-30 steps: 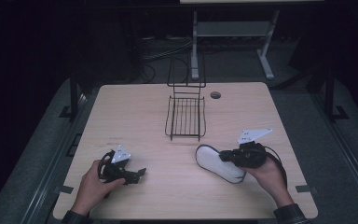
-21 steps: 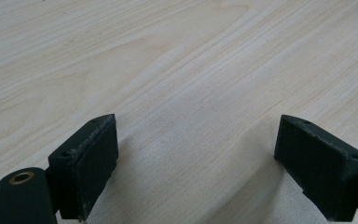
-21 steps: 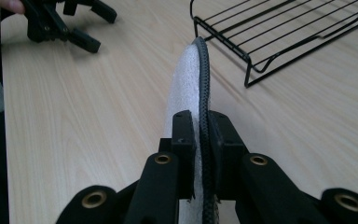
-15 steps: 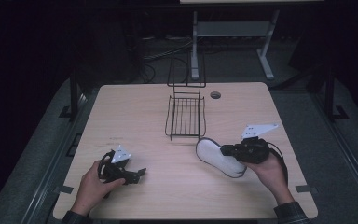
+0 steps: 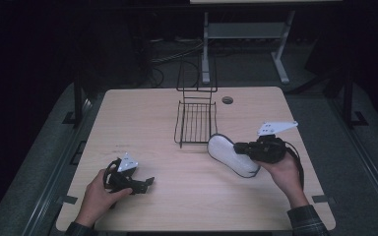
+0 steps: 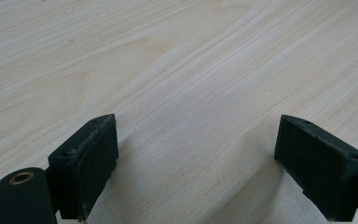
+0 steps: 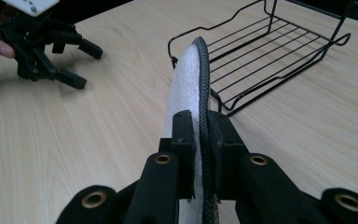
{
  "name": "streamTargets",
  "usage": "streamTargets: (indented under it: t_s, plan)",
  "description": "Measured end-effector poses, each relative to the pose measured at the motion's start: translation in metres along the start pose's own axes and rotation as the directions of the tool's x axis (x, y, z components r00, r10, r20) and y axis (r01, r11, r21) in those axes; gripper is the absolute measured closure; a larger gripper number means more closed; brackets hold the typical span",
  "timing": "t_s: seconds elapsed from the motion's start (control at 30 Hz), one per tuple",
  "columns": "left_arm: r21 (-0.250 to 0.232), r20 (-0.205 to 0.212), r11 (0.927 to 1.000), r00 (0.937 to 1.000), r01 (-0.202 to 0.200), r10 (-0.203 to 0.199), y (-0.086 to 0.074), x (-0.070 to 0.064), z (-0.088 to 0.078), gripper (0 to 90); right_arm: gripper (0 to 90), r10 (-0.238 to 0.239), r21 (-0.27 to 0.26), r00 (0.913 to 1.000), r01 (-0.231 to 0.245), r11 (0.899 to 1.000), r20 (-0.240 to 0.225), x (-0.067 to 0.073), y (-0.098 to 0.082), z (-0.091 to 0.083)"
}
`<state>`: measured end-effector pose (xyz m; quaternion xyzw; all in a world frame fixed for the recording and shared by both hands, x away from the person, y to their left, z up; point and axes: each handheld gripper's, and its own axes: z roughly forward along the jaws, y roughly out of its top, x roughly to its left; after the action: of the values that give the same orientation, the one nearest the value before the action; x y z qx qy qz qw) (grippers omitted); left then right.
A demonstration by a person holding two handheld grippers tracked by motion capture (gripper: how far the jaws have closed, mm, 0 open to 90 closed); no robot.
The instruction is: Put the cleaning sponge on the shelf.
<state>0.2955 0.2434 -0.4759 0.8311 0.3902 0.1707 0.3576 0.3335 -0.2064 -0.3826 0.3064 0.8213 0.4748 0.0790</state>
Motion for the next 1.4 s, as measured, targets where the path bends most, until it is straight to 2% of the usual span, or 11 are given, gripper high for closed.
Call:
streamTargets:
  t_s: [0.57,0.97,1.4]
  plan:
    - [0.002,-0.001,1.0000,1.0000,-0.001,0.001,0.000,0.000,0.000,12.6,81.5,0.030,-0.051,0.9992,-0.029,0.998,0.025,-0.014,0.020,0.004]
    - [0.004,0.000,1.0000,1.0000,-0.002,0.002,0.000,0.000,0.000,12.6,81.5,0.038,-0.070,0.9984,-0.035,0.997,0.042,-0.024,0.041,0.019]
    - [0.005,-0.001,1.0000,1.0000,-0.004,0.004,0.000,0.000,0.000,12.6,81.5,0.052,-0.085,0.9979,-0.049,0.995,0.040,-0.035,0.063,0.036]
